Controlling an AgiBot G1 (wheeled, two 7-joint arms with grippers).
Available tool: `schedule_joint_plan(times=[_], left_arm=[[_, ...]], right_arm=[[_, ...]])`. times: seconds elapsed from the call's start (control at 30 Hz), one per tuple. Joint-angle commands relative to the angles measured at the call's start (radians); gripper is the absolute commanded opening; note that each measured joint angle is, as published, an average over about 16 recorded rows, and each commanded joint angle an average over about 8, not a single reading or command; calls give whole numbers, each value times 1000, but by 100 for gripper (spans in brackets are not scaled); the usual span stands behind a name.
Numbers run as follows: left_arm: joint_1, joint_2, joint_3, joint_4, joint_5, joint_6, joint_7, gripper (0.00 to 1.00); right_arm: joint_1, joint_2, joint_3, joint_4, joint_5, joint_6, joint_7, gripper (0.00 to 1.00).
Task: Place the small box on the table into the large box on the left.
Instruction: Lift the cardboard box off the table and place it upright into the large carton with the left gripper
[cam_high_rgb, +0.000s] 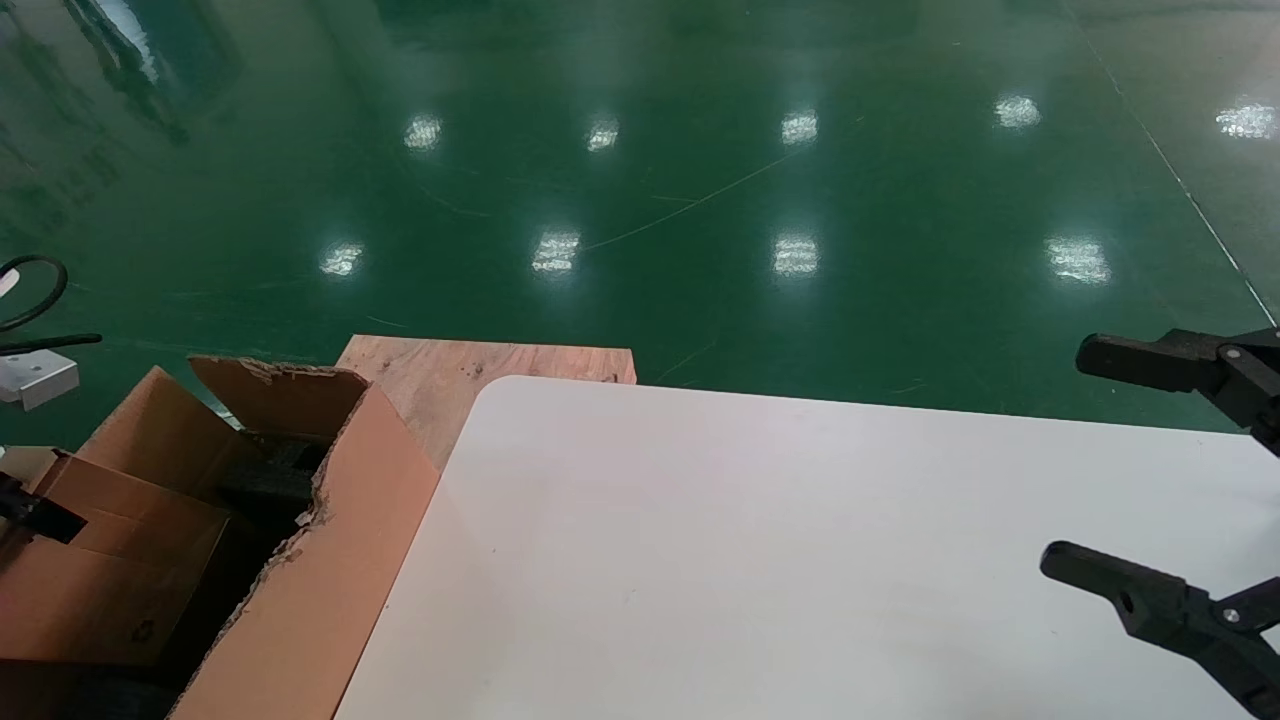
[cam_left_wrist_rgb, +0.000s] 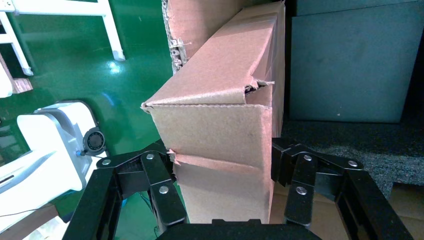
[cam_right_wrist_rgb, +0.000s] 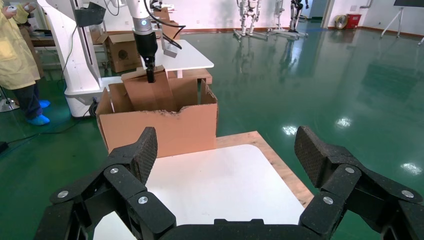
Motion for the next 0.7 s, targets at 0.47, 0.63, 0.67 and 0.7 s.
schedule_joint_plan(times=[0.47,0.63,0.67,0.7], left_arm=[[0,0,0,0,-2,-1,1,100],[-1,1,0,1,0,-1,1,100],[-1,1,0,1,1,-1,2,100],[-1,1,0,1,1,-1,2,100]], right_arm=[[0,0,0,0,0,0,0,100],[0,0,0,0,0,0,0,100],[0,0,0,0,0,0,0,100],[0,0,0,0,0,0,0,100]])
